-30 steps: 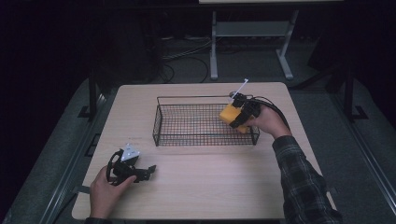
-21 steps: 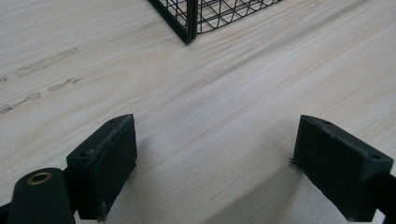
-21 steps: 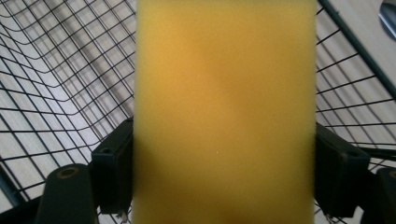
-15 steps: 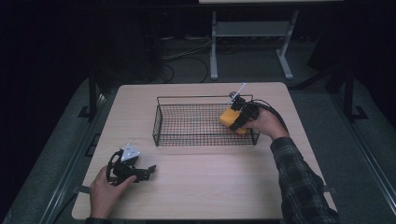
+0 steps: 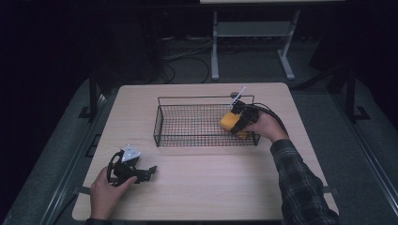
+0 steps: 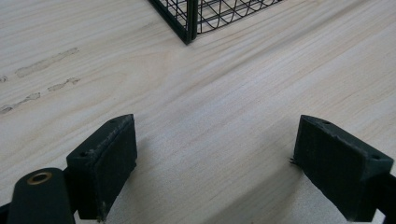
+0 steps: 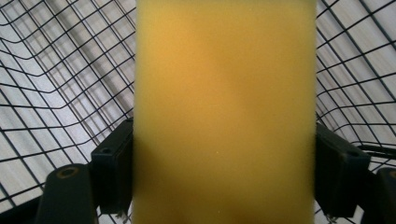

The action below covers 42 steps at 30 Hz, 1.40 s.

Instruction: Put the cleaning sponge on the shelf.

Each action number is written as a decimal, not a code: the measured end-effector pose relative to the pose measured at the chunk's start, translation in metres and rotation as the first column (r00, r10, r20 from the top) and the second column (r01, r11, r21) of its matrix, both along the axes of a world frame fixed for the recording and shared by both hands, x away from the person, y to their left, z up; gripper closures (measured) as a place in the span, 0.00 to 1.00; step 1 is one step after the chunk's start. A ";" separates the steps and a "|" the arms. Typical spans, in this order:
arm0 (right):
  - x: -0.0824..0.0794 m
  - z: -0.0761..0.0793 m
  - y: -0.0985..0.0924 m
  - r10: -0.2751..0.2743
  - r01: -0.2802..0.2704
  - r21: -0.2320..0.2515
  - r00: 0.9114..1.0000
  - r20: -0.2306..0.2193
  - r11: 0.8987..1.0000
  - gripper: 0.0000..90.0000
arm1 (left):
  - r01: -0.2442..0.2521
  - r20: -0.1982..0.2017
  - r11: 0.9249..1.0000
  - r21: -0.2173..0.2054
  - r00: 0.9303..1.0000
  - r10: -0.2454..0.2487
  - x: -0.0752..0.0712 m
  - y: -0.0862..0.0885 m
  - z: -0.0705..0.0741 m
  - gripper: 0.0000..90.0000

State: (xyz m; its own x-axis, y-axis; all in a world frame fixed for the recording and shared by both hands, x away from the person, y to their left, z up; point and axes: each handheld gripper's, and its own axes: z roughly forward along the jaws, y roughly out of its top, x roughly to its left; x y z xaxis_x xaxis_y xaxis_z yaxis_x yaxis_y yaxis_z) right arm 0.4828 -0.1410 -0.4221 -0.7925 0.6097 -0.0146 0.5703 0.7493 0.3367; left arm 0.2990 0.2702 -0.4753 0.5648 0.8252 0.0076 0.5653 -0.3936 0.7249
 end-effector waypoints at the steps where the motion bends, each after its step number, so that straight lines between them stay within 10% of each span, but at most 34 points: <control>1: 0.000 0.000 0.001 0.002 -0.002 0.000 1.000 -0.002 1.000 0.24 | 0.000 0.000 1.000 0.000 1.000 0.000 0.000 0.000 0.000 0.14; 24: -0.001 0.000 0.001 0.002 -0.002 -0.003 1.000 -0.009 1.000 0.22 | 0.000 0.000 1.000 0.000 1.000 0.000 0.000 0.000 0.000 0.14; 42: -0.015 0.046 -0.015 -0.018 0.014 0.070 0.999 0.051 0.997 0.21 | 0.000 0.000 1.000 0.000 1.000 0.000 0.000 0.000 0.000 0.14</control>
State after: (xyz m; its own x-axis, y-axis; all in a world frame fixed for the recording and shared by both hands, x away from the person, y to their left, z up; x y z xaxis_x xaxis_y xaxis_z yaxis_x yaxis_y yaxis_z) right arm 0.4676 -0.1561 -0.3758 -0.7818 0.6235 -0.0124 0.5625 0.7136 0.4175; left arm 0.2990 0.2702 -0.4753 0.5648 0.8252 0.0080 0.5652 -0.3939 0.7249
